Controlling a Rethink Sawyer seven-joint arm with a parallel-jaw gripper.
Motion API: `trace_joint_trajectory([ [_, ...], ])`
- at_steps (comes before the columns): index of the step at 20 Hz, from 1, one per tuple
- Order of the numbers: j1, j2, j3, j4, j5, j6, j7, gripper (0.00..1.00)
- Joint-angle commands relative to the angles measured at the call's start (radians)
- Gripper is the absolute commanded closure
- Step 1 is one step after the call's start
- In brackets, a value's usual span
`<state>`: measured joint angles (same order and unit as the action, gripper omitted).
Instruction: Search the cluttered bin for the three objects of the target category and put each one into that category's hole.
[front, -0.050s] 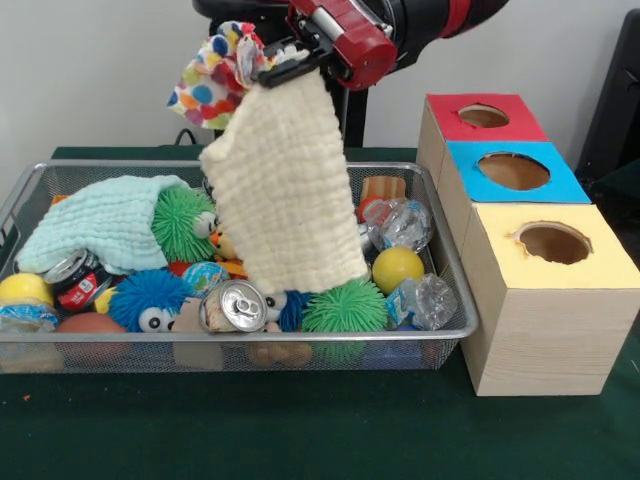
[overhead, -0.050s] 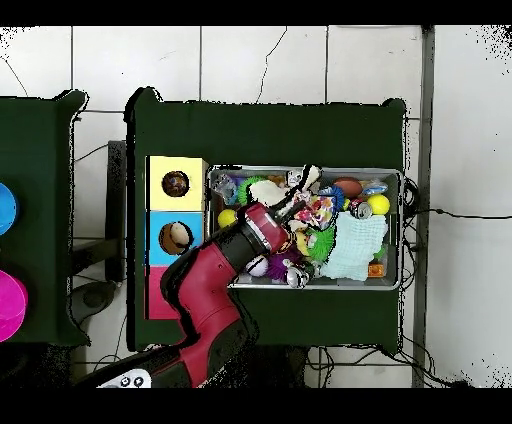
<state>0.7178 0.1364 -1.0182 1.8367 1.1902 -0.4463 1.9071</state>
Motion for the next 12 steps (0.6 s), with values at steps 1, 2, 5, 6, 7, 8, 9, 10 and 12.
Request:
trace_joint_trajectory([
  [1,-0.048,0.031,0.171,-0.005,0.011,-0.062,0.267,0.0],
  [2,-0.051,0.028,0.171,-0.006,0.003,-0.066,0.268,0.0],
  [5,-0.064,0.013,0.189,-0.005,-0.019,-0.08,0.297,0.0],
  [6,-0.07,0.005,0.202,-0.004,-0.025,-0.084,0.315,0.0],
  [7,-0.078,-0.014,0.204,-0.002,-0.052,-0.081,0.32,0.0],
  [8,-0.081,-0.021,0.21,-0.002,-0.062,-0.078,0.321,0.0],
  [9,-0.089,-0.049,0.217,0.002,-0.096,-0.063,0.318,0.0],
  [10,-0.092,-0.068,0.216,0.006,-0.115,-0.055,0.308,0.0],
  [12,-0.105,-0.126,0.22,0.017,-0.177,-0.029,0.29,0.0],
])
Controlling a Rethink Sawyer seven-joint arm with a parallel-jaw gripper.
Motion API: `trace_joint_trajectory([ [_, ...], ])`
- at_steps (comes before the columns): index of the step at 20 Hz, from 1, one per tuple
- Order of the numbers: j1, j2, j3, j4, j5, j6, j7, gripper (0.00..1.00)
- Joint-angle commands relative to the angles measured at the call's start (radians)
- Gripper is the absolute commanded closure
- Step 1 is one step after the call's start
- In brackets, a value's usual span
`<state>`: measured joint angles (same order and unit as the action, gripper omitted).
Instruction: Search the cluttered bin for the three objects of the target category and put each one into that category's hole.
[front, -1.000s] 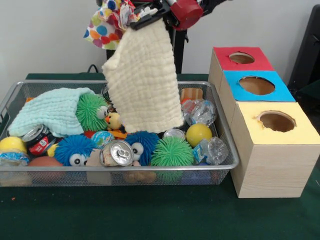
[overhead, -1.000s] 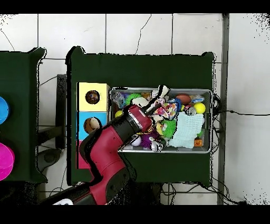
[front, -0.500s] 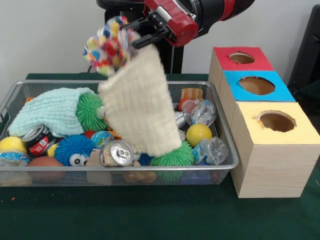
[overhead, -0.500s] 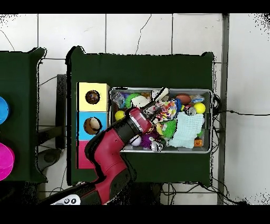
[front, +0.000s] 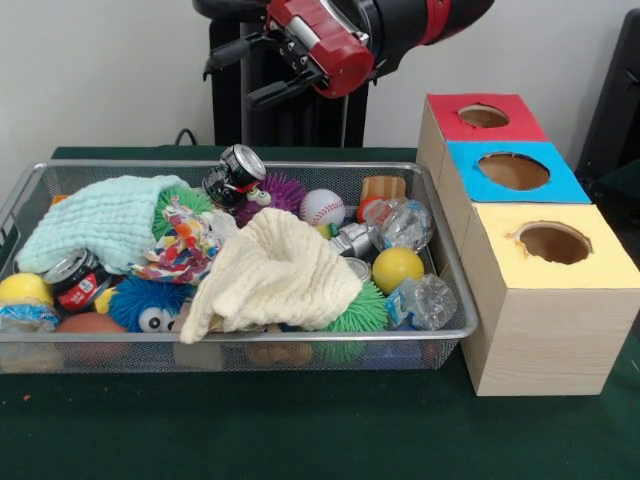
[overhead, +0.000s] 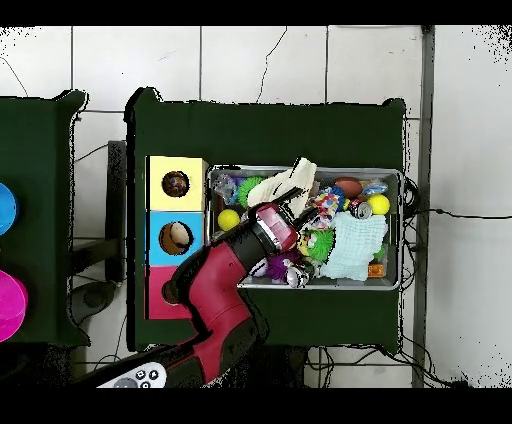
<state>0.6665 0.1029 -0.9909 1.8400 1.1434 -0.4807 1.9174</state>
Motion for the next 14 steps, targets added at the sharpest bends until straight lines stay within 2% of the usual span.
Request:
trace_joint_trajectory([
  [1,-0.077,-0.15,0.206,0.02,-0.194,0.029,0.265,0.0],
  [2,-0.088,-0.173,0.217,0.022,-0.217,0.042,0.255,0.0],
  [3,-0.122,-0.225,0.248,0.022,-0.283,0.056,0.249,0.0],
  [4,-0.14,-0.247,0.263,0.021,-0.316,0.051,0.255,0.0],
  [5,-0.197,-0.302,0.317,0.018,-0.406,0.039,0.279,0.0],
  [6,-0.227,-0.324,0.347,0.015,-0.446,0.034,0.291,0.0],
  [7,-0.288,-0.363,0.41,0.01,-0.529,0.018,0.323,0.0],
  [8,-0.316,-0.383,0.442,0.009,-0.558,0.022,0.331,0.0],
  [9,-0.37,-0.423,0.506,0.013,-0.609,0.04,0.339,0.0],
  [14,-0.468,-0.523,0.623,0.036,-0.664,0.131,0.309,0.0],
])
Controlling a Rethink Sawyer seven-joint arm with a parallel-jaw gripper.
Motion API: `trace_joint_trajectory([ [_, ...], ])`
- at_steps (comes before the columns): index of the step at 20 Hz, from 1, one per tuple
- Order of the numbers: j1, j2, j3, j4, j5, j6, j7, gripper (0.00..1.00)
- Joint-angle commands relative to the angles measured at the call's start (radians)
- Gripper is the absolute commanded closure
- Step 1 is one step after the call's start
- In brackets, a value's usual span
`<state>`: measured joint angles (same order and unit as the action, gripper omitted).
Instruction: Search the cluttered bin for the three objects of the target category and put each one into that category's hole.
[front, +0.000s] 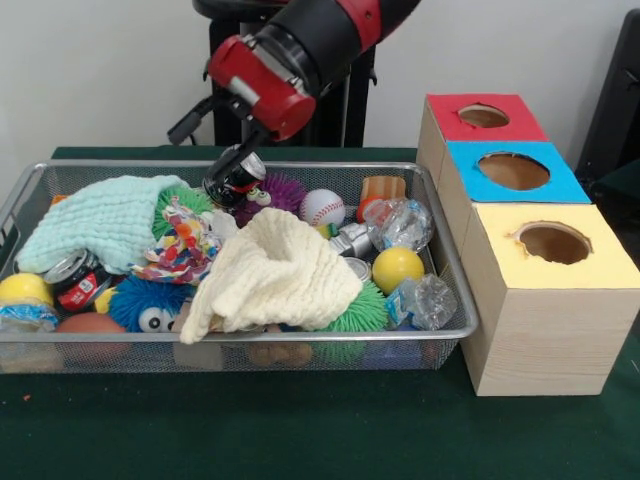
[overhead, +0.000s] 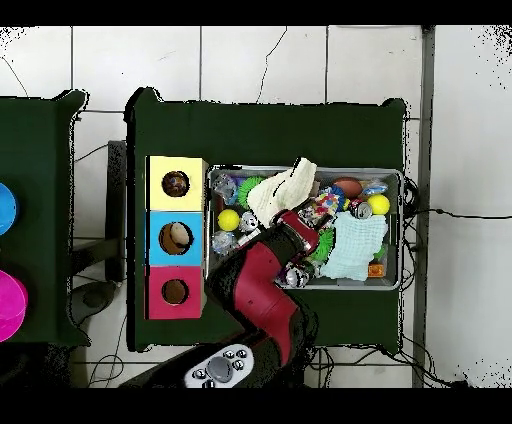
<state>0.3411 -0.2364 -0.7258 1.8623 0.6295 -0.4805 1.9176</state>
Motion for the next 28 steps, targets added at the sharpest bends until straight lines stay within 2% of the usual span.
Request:
trace_joint_trajectory([
  [1,-0.172,-0.208,0.388,0.018,-0.167,0.155,0.297,0.0],
  [7,-0.281,-0.265,0.496,0.03,-0.236,0.197,0.252,0.0],
  [10,-0.301,-0.285,0.524,0.045,-0.255,0.194,0.243,0.0],
  [14,-0.259,-0.301,0.495,0.059,-0.234,0.149,0.236,0.0],
  [16,-0.241,-0.292,0.472,0.056,-0.229,0.095,0.232,0.0],
  [23,-0.211,-0.226,0.387,0.0,-0.2,-0.051,0.202,0.0],
  [28,-0.235,-0.196,0.371,-0.029,-0.205,-0.086,0.178,0.0],
])
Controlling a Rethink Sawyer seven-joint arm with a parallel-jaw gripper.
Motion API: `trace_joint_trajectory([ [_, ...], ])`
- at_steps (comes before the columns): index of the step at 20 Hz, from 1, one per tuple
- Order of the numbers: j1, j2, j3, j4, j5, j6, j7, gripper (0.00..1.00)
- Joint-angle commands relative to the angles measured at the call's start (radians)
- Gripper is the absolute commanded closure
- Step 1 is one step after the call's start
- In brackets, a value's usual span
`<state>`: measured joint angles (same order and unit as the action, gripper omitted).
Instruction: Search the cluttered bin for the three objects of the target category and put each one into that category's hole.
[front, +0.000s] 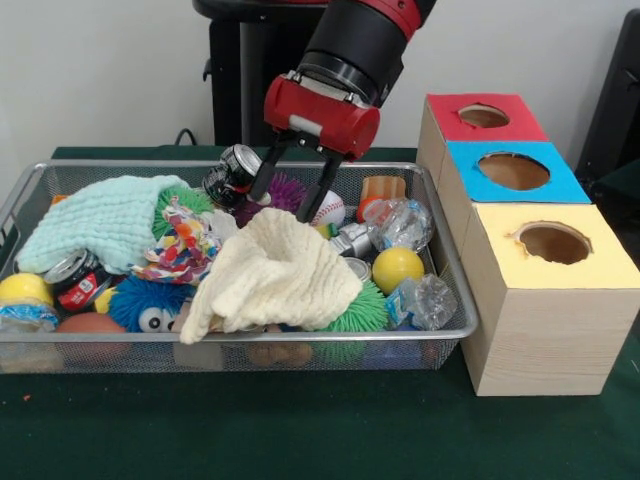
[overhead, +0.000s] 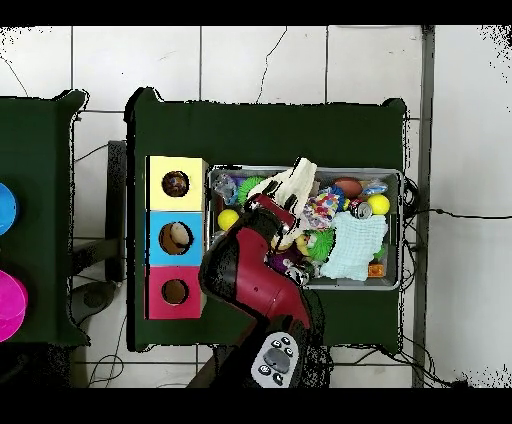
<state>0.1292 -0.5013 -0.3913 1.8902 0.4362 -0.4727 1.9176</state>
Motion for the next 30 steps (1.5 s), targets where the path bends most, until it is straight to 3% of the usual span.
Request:
trace_joint_trajectory([
  [1,-0.027,0.076,0.033,-0.056,-0.008,-0.098,0.174,0.0],
  [7,-0.017,0.121,-0.004,-0.069,0.07,-0.088,0.13,0.0],
  [16,-0.096,0.184,0.025,-0.104,0.007,-0.101,0.157,0.0],
  [23,-0.091,0.197,-0.023,-0.074,0.035,-0.151,0.166,0.0],
  [30,-0.12,0.222,-0.003,-0.082,0.014,-0.148,0.184,0.0],
])
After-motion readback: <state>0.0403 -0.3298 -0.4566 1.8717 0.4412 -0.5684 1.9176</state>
